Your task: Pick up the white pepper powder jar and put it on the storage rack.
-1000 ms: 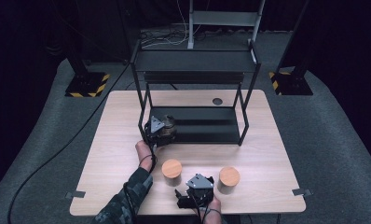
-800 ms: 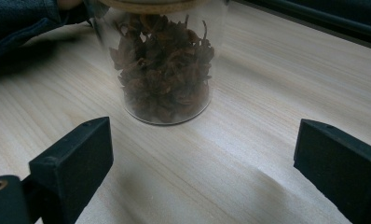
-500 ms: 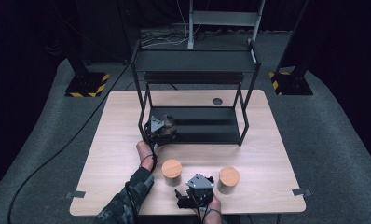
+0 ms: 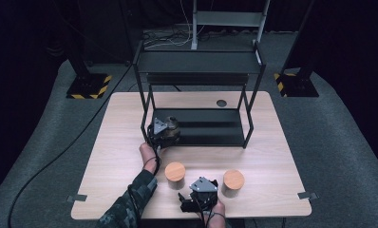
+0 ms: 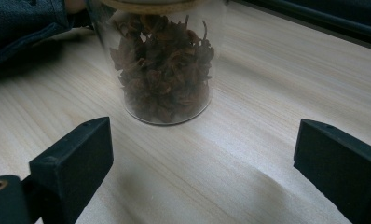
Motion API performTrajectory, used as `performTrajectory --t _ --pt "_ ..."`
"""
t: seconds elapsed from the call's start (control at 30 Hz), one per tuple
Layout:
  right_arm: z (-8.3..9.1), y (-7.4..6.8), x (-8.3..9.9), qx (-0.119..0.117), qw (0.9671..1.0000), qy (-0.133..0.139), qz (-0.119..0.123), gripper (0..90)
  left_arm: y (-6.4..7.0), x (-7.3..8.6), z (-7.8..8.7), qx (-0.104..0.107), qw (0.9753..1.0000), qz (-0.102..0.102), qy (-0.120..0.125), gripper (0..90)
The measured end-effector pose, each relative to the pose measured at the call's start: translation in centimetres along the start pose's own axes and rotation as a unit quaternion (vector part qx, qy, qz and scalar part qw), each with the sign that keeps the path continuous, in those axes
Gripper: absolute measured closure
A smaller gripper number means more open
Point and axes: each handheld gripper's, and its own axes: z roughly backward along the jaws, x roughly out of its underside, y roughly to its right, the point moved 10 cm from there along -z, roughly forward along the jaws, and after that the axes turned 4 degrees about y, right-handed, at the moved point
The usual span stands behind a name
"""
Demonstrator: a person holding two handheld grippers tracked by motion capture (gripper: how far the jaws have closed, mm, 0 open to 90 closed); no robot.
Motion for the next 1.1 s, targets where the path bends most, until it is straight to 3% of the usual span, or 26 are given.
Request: performTrajectory --t 0.93,1.1 --pt "0.02 0.00 -0.02 -0.001 1.0000 0.001 -0.001 3.8 0.21 -0.15 0.00 -0.006 0.9999 0.002 -0.014 29.6" --pt "0.01 0.00 -0.01 0.000 1.0000 0.001 0.000 3.8 0.17 -0.38 0.53 -0.007 0.9985 0.025 -0.049 14.0"
